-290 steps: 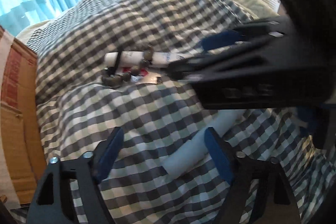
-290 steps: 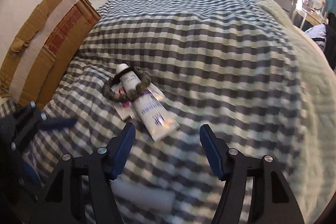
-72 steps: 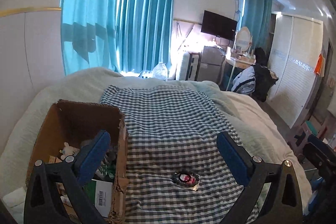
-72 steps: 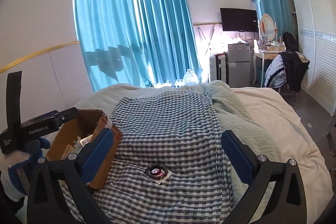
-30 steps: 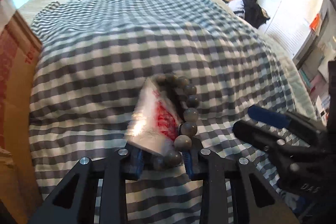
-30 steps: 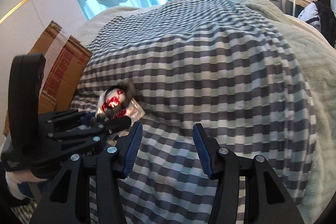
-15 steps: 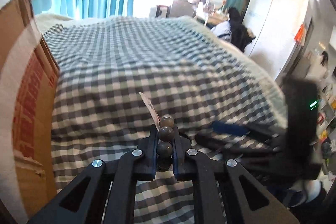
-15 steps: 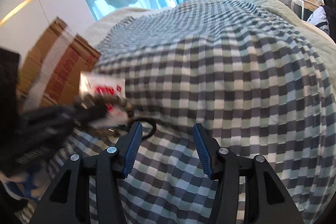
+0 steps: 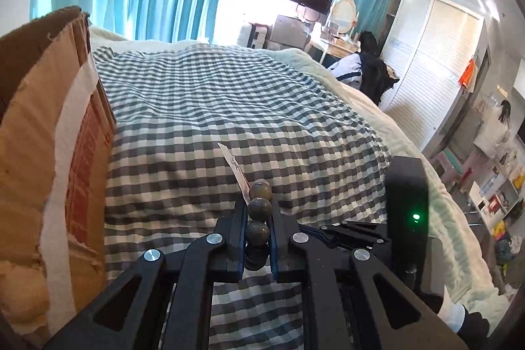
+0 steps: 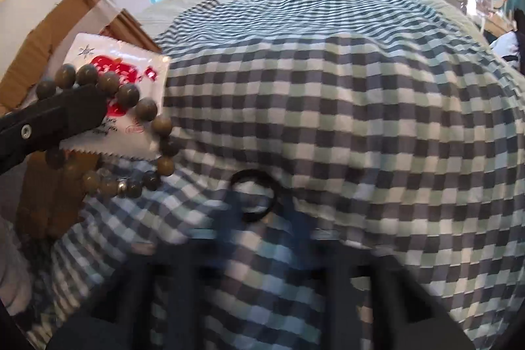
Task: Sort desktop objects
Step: 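Carry the bead bracelet over the cardboard box with the left gripper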
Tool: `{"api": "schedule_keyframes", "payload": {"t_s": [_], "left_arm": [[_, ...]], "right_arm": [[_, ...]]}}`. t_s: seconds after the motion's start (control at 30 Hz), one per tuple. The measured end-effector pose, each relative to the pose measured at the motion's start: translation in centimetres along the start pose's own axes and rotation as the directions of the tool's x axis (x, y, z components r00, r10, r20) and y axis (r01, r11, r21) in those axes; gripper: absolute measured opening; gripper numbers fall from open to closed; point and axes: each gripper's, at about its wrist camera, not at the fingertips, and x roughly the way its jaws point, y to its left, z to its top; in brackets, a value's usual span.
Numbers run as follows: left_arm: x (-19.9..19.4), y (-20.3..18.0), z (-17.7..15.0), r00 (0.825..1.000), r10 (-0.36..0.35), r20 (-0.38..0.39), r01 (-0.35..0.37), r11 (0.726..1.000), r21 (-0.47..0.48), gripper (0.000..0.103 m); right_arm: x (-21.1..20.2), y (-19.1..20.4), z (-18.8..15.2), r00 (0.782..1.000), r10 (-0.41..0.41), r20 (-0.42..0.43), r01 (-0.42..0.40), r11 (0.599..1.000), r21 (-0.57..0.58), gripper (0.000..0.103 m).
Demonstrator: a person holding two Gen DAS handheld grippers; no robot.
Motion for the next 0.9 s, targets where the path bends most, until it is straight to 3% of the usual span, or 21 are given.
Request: {"api": "schedule_keyframes", "payload": {"t_s": [0.23, 0.5, 0.7, 0.9], "left_arm": [[-1.7, -1.8, 0.2, 0.999, 0.011, 0.041, -0.013, 0.999, 0.046, 0.011], [-4.5, -4.3, -0.4, 0.996, -0.001, 0.086, -0.009, 0.993, 0.118, 0.011], [-8.6, -6.4, -0.6, 0.991, -0.033, 0.131, 0.012, 0.987, 0.160, 0.011], [-13.9, -8.4, -1.2, 0.981, -0.043, 0.188, 0.009, 0.985, 0.175, 0.011]], "right_arm": [[-3.8, 0.5, -0.4, 0.998, -0.025, 0.062, 0.023, 0.999, 0.034, 0.004], [-9.6, 2.2, -1.2, 0.983, -0.130, 0.132, 0.120, 0.989, 0.083, 0.004], [-15.5, 4.6, -1.9, 0.955, -0.193, 0.224, 0.168, 0.978, 0.125, 0.004], [-21.6, 6.6, -3.7, 0.913, -0.253, 0.319, 0.207, 0.964, 0.169, 0.004]]}}
